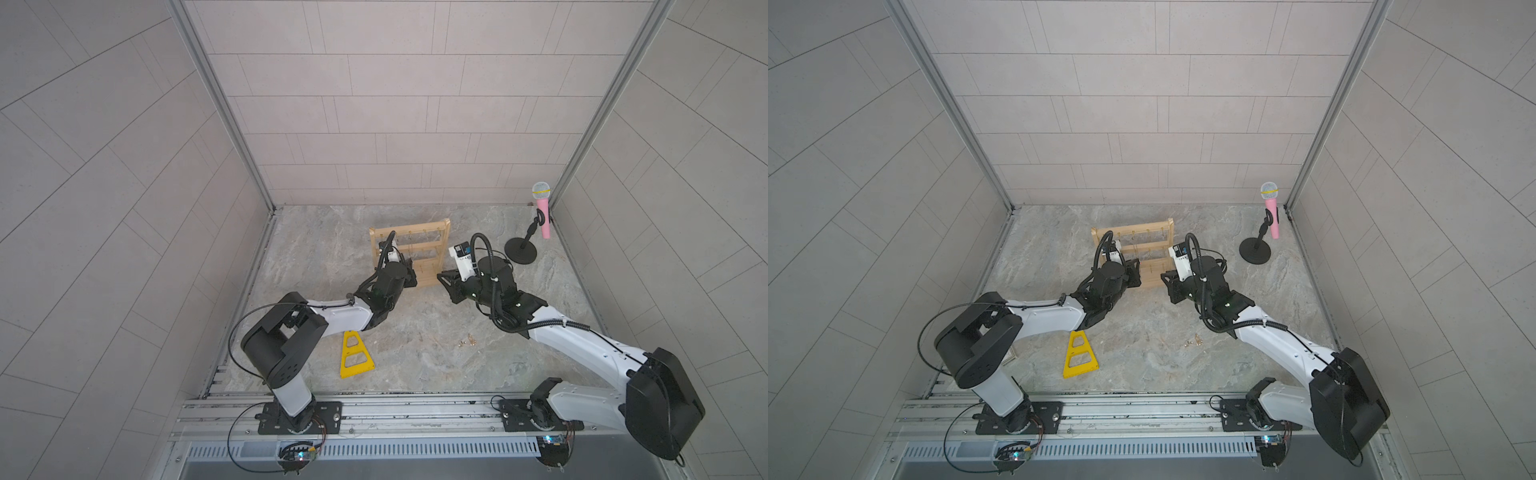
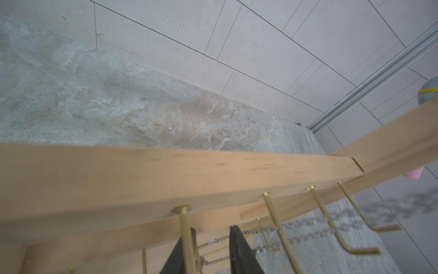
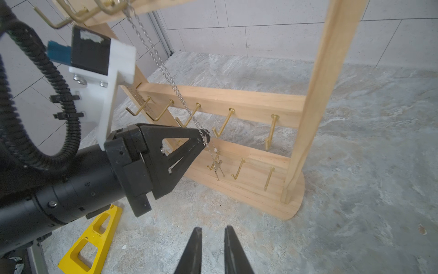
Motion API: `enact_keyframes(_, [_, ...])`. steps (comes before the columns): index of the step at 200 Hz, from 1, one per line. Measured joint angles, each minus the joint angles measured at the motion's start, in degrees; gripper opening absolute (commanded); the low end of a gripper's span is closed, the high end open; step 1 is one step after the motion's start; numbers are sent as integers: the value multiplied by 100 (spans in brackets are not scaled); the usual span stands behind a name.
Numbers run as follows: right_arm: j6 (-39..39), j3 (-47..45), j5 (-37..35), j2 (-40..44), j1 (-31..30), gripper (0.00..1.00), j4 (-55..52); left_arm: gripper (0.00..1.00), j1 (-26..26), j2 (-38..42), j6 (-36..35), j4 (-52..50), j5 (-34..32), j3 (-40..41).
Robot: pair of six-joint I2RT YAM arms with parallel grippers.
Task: Hang the necklace on the jewelry display stand
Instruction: Hang the necklace on the stand.
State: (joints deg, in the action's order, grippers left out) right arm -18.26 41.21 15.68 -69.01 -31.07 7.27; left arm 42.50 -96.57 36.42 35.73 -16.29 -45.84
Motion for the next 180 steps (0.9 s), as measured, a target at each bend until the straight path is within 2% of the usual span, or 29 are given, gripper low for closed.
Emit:
enact_keyframes(104, [0,0,85,-11,0,21,22,28,0,63,129,4,46,0])
enact_keyframes(167, [0,0,92,-11,0,21,24,32,0,55,133,48,52,0])
enact_keyframes(180, [0,0,103,-11,0,21,24,28,0,55,142,85,46,0])
